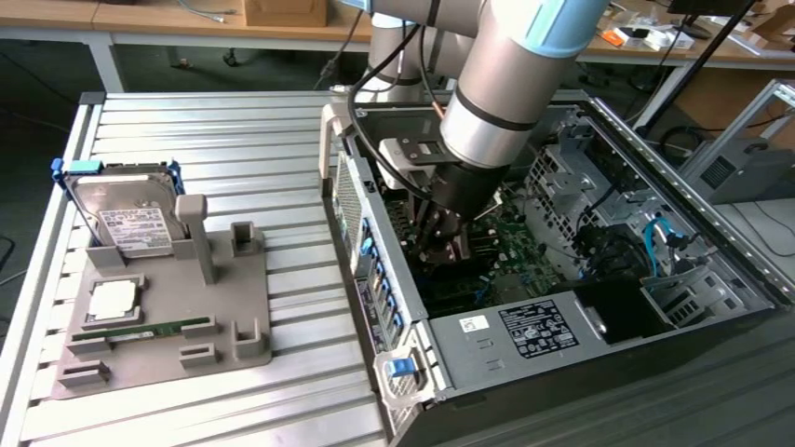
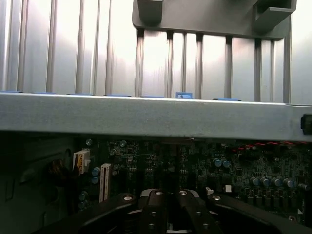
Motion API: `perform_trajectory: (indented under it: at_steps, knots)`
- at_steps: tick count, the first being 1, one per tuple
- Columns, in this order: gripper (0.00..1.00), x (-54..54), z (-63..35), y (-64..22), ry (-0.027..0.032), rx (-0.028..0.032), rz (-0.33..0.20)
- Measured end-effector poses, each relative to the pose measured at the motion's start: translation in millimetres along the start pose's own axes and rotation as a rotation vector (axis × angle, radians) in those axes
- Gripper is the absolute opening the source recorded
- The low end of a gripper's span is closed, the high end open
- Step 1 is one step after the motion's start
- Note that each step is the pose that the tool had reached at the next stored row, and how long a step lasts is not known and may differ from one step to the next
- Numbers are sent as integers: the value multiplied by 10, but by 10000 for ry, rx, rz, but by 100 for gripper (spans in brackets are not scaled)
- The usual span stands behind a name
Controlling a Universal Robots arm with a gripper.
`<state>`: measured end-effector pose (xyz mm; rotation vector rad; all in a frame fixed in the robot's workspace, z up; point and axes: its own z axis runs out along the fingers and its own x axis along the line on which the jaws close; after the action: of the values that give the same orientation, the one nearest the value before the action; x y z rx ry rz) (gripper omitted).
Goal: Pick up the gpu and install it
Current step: 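Press down on the gpu until it lock into place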
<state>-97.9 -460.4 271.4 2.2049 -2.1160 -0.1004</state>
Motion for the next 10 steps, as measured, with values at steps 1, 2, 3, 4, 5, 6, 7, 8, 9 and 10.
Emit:
perform_trajectory:
  at_steps: [1,2,3,4,5,6,7,8,9,10]
  knots:
    - [11,0,1,0,-1,0,0]
    - [11,0,2,0,0,0,0]
    - [11,-2,4,-1,-2,1,1]
    - [11,-5,5,-1,-3,2,0]
    - [11,-9,4,-1,-1,0,0]
    - [11,-13,5,-1,0,0,0]
    - [11,-14,5,-1,-1,1,-1]
    - [11,-16,5,-1,-1,1,0]
    - [11,-18,5,-2,0,0,0]
    - [11,-19,6,-2,-1,1,0]
